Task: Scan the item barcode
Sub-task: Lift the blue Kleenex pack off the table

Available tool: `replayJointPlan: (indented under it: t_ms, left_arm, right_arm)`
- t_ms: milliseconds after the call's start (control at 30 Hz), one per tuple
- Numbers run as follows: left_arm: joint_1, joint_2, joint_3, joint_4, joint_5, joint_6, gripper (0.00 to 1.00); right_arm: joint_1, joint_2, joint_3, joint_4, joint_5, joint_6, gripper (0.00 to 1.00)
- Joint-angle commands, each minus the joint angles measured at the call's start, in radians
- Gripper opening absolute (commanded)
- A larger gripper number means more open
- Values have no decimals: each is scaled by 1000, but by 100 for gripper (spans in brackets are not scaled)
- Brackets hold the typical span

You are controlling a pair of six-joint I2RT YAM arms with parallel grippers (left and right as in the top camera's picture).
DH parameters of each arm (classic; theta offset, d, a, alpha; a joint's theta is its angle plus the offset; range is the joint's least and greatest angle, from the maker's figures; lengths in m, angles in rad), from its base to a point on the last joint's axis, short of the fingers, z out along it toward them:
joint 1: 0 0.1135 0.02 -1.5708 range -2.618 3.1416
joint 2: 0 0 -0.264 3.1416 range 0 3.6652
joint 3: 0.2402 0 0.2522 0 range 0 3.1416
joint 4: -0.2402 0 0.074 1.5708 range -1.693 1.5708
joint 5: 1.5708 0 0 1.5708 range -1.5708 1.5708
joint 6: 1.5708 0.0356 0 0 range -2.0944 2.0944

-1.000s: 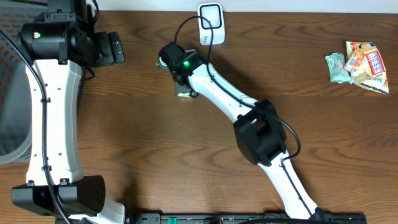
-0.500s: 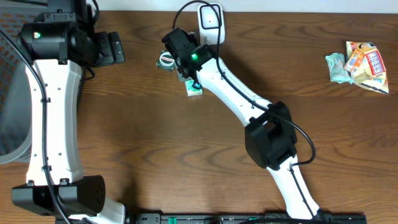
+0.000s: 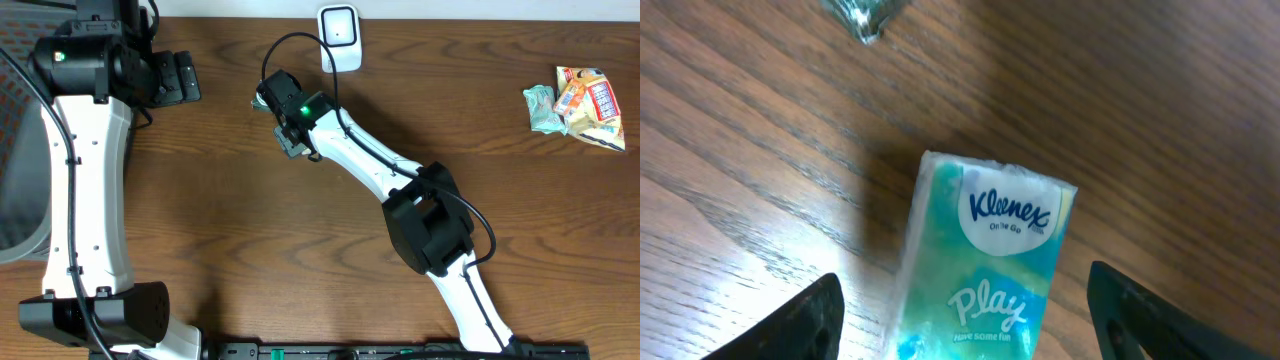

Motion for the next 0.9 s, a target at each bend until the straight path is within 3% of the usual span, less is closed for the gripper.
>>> replayJointPlan:
  t_ms: [0, 300, 867]
  left_arm:
    - [4, 4, -5, 0, -16, -9, 98]
    - [4, 4, -5, 0, -16, -9, 98]
    - [4, 4, -5, 0, -16, -9, 98]
  right_arm:
    - [2, -17, -7, 2, 8, -15, 73]
    - [3, -18, -7, 8, 8, -14, 71]
    - [9, -17, -48, 83, 2, -15, 55]
